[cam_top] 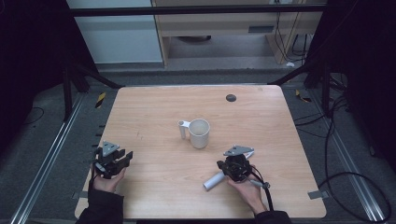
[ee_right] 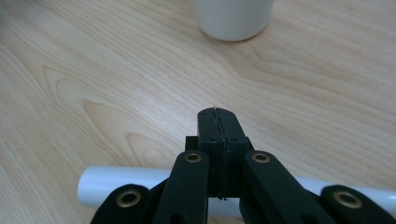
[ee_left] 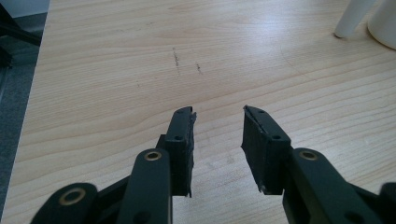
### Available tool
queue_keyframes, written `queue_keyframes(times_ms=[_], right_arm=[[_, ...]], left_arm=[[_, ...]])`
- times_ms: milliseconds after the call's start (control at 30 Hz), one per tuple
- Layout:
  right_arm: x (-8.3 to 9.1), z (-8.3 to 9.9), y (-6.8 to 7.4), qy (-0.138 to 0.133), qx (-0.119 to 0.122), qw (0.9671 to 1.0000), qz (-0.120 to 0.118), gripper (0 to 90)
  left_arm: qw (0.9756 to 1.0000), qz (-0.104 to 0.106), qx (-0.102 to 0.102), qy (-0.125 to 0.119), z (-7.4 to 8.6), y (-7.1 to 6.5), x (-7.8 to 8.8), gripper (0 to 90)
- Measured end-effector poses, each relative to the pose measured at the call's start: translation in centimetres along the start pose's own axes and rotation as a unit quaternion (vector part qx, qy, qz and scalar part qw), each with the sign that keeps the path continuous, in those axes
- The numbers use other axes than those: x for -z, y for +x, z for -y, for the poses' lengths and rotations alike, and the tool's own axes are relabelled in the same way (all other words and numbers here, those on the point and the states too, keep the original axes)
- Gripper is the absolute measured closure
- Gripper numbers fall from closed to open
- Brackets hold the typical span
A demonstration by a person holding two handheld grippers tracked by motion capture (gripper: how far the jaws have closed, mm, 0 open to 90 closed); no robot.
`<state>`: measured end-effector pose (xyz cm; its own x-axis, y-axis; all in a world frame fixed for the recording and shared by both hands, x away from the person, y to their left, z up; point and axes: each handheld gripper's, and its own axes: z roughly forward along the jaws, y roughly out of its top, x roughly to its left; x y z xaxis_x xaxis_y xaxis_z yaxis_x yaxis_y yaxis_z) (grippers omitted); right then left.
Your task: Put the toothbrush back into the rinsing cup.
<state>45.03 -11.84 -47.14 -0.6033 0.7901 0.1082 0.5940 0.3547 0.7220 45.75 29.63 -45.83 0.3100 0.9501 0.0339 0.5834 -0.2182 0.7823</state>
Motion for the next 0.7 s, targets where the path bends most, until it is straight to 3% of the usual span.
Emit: queue_keyframes(times_ms=[333, 700], right_arm=[[-0.6, 0.9, 0.7, 0.015, 0.003, 0.9997, -0.019, 90.0], [-0.3, 1.5, 1.0, 0.025, 0.008, 0.9994, -0.022, 90.0]], left_arm=[[1.0000, 0.001, -0.001, 0.002, 0.0, 0.0, 0.0, 63.0], [1.0000, 0.002, -0.001, 0.002, 0.0, 0.0, 0.0, 63.0]])
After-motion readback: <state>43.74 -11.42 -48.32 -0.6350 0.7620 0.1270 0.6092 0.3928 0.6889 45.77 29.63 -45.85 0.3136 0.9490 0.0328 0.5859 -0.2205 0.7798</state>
